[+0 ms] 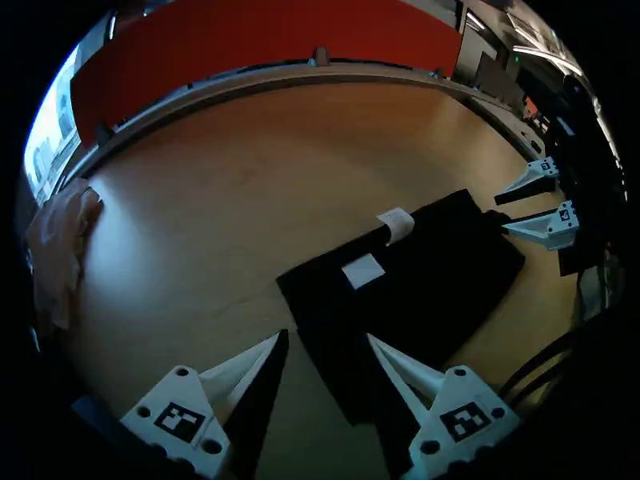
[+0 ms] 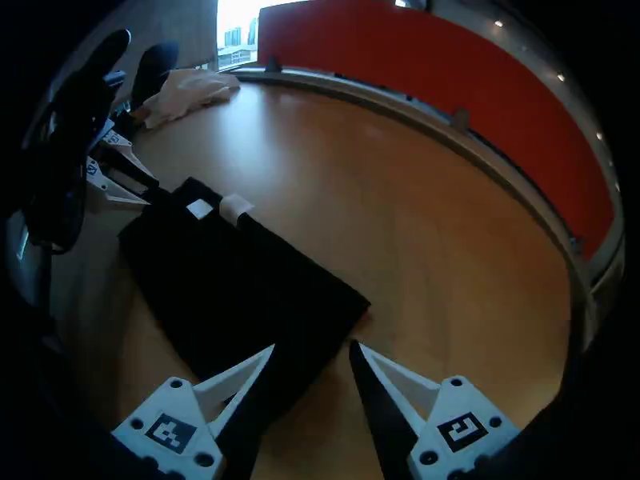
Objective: Fold towel
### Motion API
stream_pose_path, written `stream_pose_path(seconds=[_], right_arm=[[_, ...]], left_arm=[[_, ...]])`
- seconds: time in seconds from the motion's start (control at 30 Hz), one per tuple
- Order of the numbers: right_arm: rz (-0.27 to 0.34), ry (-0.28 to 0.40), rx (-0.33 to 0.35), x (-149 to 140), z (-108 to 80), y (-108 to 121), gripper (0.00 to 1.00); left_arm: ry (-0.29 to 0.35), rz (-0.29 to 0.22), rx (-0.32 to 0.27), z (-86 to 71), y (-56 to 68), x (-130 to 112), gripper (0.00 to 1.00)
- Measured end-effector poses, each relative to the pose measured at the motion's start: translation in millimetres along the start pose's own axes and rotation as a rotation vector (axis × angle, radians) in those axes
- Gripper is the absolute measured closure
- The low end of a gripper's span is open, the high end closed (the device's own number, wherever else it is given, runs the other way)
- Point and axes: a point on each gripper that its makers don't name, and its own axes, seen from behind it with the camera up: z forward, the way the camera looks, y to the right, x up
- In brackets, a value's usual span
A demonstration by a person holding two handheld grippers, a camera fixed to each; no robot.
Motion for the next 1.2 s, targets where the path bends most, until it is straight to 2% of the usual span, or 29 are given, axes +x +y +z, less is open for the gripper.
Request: stream_pose_path(seconds=[0.27,0.47,0.77,0.83,0.87,0.97,1.0,1.2], right_arm=[[0.017,0.016,-0.03,9,4.0,14,0.33],[0.017,0.029,-0.049,19,6.8,23,0.32],[0.027,0.046,-0.076,24,6.6,34,0.3],[0.033,0.048,-0.077,23,4.8,34,0.24],[0.037,0.05,-0.077,22,3.9,34,0.16],[0.048,0.049,-0.071,17,0.9,31,0.04],[0.052,0.05,-0.069,15,-0.5,29,0.04],[0.066,0.055,-0.062,3,-11.0,19,0.04]], left_arm=[[0.004,0.003,0.041,3.9,-16.9,6,0.38],[0.02,-0.008,0.06,5.0,-27.0,17,0.34],[0.054,-0.022,0.086,-5.5,-40.2,31,0.31],[0.053,-0.027,0.079,-8.0,-39.3,29,0.29],[0.052,-0.03,0.076,-9.4,-38.8,29,0.28],[0.046,-0.044,0.062,-12.0,-35.7,23,0.09],[0.046,-0.048,0.059,-13.1,-34.6,21,0.02],[0.047,-0.069,0.047,-22.2,-27.0,8,0.02]])
